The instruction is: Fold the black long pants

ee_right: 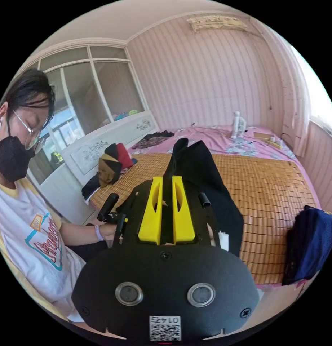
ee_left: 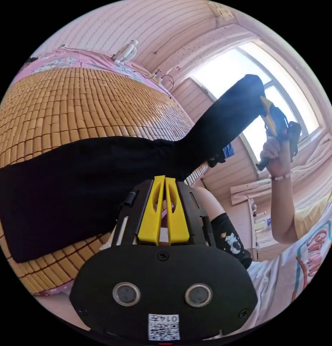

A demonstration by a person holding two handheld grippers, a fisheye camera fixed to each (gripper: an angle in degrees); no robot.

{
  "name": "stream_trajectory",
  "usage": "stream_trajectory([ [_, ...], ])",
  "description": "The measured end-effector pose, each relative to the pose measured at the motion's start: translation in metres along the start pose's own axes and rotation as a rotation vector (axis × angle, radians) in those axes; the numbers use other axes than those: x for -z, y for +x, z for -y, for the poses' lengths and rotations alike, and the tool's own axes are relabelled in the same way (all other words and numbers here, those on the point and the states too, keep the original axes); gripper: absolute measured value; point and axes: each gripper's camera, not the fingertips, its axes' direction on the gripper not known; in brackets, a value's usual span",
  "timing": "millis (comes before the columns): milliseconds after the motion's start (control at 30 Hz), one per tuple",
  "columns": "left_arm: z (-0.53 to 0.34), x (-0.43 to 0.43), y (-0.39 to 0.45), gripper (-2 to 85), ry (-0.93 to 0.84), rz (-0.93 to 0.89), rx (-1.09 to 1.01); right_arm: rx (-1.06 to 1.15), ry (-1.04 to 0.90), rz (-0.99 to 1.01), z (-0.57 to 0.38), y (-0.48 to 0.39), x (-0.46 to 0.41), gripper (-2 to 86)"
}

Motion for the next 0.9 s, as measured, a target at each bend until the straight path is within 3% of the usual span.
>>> stream_trajectory([
  [100, -0.022, 0.049, -0.012, -1.0, 0.016, 0.185, 0.023, 0.062, -0.231, 0.218, -0.031, -0.035, -0.094, 10.1],
  [167, -0.045, 0.084, -0.029, -1.0, 0.002, 0.314, 0.075, 0.047, -0.388, 0.212, -0.058, -0.044, -0.139, 10.1],
  [300, -0.070, 0.117, -0.052, -1.0, 0.025, 0.358, 0.196, 0.089, -0.546, 0.175, -0.108, -0.066, -0.186, 10.1],
  [533, -0.067, 0.114, -0.064, -1.0, 0.069, 0.302, 0.249, 0.282, -0.512, 0.037, -0.117, -0.115, -0.223, 8.4],
  [633, -0.059, 0.110, -0.062, -0.9, 0.062, 0.298, 0.225, 0.303, -0.631, -0.007, -0.125, -0.117, -0.257, 6.5],
  [700, -0.057, 0.109, -0.063, -0.9, 0.062, 0.303, 0.222, 0.311, -0.621, 0.033, -0.120, -0.116, -0.256, 2.3],
  [900, -0.047, 0.109, -0.064, -0.7, 0.090, 0.305, 0.253, 0.257, -0.485, 0.044, -0.105, -0.127, -0.217, 1.1],
])
